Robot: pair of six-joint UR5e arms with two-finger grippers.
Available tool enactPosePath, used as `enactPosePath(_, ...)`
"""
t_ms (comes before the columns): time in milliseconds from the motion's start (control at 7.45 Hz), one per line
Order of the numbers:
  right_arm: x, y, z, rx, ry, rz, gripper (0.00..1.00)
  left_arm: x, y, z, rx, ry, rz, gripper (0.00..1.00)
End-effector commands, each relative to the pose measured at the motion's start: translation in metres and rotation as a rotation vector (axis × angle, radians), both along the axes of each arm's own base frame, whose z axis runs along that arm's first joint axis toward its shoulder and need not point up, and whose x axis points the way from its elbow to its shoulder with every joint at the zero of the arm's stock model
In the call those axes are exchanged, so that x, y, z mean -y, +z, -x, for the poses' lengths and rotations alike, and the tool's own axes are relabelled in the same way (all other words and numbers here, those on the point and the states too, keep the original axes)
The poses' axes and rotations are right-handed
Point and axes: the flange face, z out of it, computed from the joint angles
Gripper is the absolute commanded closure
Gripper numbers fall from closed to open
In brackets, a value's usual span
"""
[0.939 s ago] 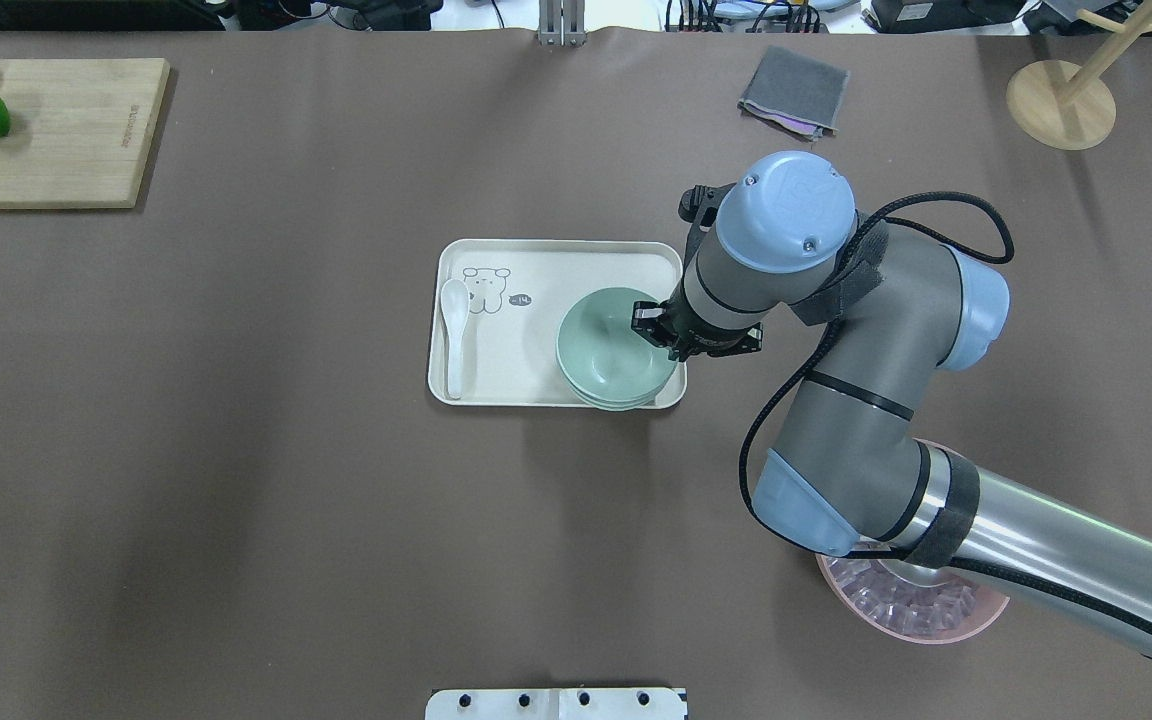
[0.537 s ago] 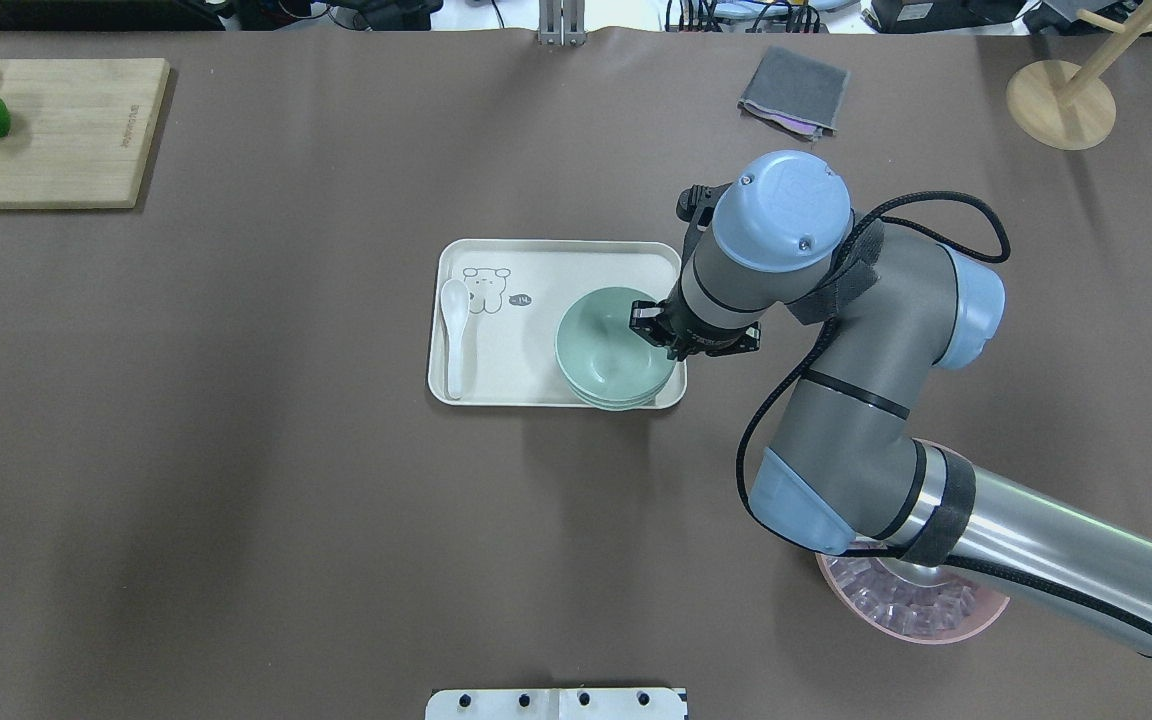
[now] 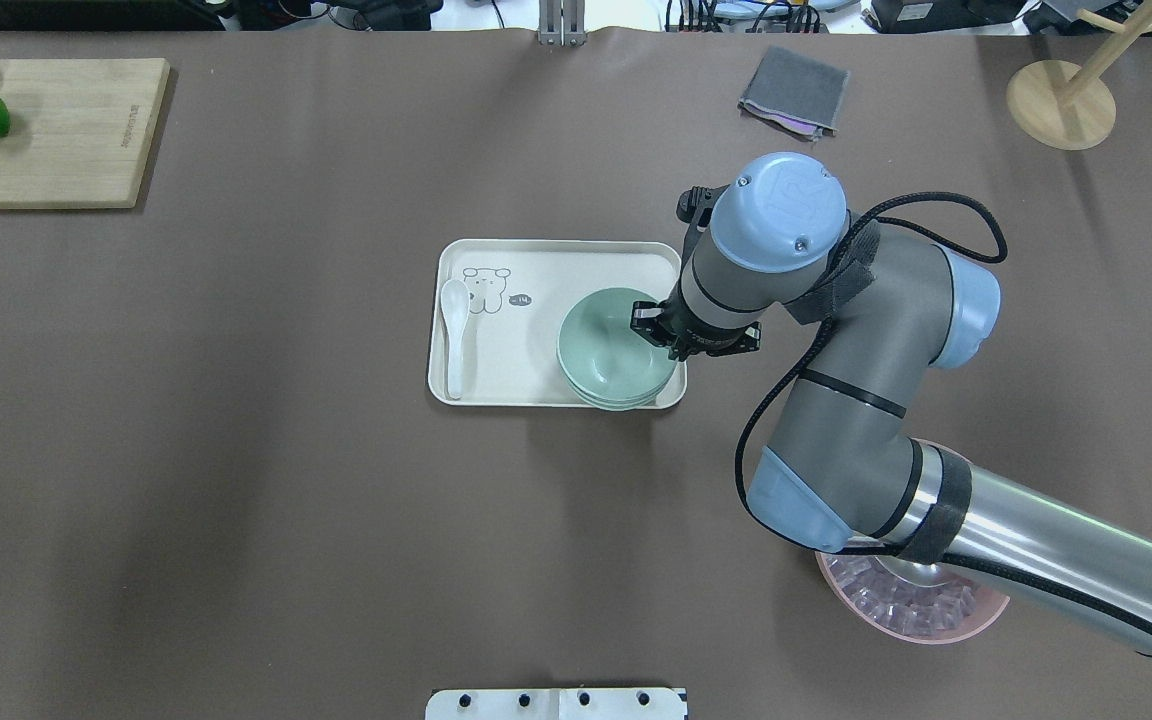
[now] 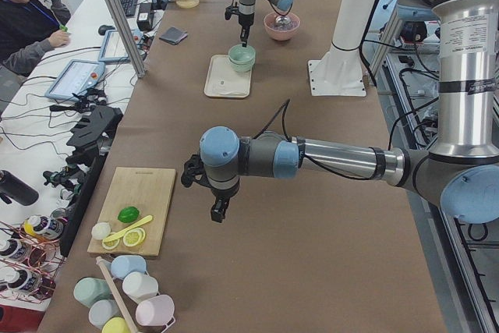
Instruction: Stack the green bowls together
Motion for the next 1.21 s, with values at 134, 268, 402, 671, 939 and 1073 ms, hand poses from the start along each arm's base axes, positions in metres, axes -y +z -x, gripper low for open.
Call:
enactPosePath(134,0.0010,0.0003,0.0014,0.009,0.000,-0.007,1.00,0.0000,-0.0008,-0.0001,-0.002,0.000,-0.001,0.02)
enactPosePath(268,0.0023,0.0019,0.0034,0.016,0.001,-0.010,1.00,0.0000,-0.0007,0.0000,0.000,0.000,-0.001,0.02)
enactPosePath(402,0.0024,0.0019,0.0034,0.016,0.002,-0.009,1.00,0.0000,-0.0008,-0.0001,-0.002,0.000,-0.001,0.02)
enactPosePath(671,0.0016,0.0019,0.0041,0.016,0.001,-0.009,1.00,0.0000,-0.0014,0.0000,0.000,-0.001,-0.002,0.02)
enactPosePath(939,0.0016,0.0019,0.0041,0.016,0.001,-0.009,1.00,0.0001,-0.0022,0.0000,0.000,-0.001,-0.003,0.02)
enactPosePath(1073,0.0006,0.0031,0.0047,0.014,-0.002,-0.006,1.00,0.0001,-0.0030,-0.0001,-0.002,-0.001,-0.005,0.02)
